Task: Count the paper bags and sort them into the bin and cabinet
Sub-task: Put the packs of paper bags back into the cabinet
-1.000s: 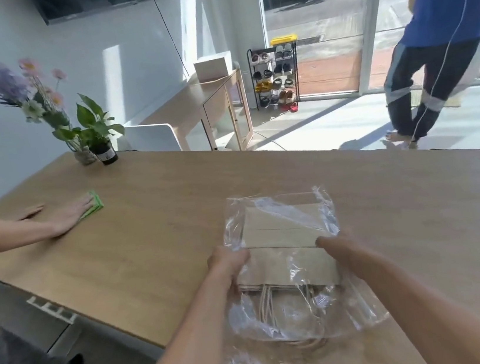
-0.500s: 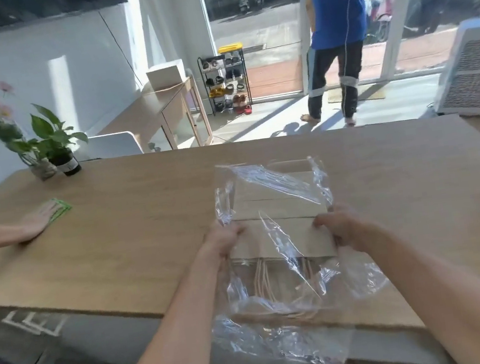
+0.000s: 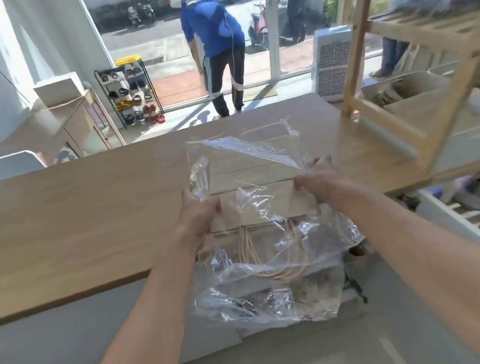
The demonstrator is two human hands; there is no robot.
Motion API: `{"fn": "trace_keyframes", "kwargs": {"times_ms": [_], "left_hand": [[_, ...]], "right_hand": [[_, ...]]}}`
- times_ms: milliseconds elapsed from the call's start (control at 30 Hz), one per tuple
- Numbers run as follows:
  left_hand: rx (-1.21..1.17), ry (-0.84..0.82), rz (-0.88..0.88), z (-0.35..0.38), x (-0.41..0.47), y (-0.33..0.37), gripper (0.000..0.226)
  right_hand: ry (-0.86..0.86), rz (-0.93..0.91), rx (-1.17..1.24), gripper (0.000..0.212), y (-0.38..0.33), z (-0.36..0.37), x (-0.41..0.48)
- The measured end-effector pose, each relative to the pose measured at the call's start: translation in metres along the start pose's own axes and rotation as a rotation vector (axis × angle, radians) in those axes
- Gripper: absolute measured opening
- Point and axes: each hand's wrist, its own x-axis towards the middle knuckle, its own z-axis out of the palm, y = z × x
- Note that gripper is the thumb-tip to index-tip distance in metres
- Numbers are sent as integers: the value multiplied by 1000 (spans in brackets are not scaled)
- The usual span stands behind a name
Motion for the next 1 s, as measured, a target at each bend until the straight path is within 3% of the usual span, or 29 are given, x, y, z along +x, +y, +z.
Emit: {"fn": "trace_keyframes", "kwargs": {"times_ms": [100, 200, 300, 400, 433, 533, 633, 700, 1000], "left_hand": [[1, -32, 11, 28, -11, -9, 68], [21, -106, -7, 66, -22, -17, 72], [27, -167, -13, 99, -27, -32, 78], [53, -242, -62, 132, -36, -50, 80], [54, -278, -89, 142, -42, -56, 80], [47, -382, -135, 163, -59, -76, 81], [46, -446, -149, 178, -74, -96, 76], [63, -464, -168, 183, -80, -112, 76], [111, -436, -207, 162, -83, -175, 76]], "right_hand": [[29, 20, 12, 50, 20, -28, -14], [72, 52, 61, 13, 48, -61, -28], [107, 118, 111, 16, 74, -85, -38], [168, 187, 149, 36, 111, -110, -48], [183, 212, 147, 36, 123, -117, -52], [218, 261, 179, 8, 158, -132, -63], [250, 336, 181, 16, 189, -142, -69], [258, 365, 166, 10, 207, -142, -74], [223, 428, 120, 25, 254, -101, -76]]}}
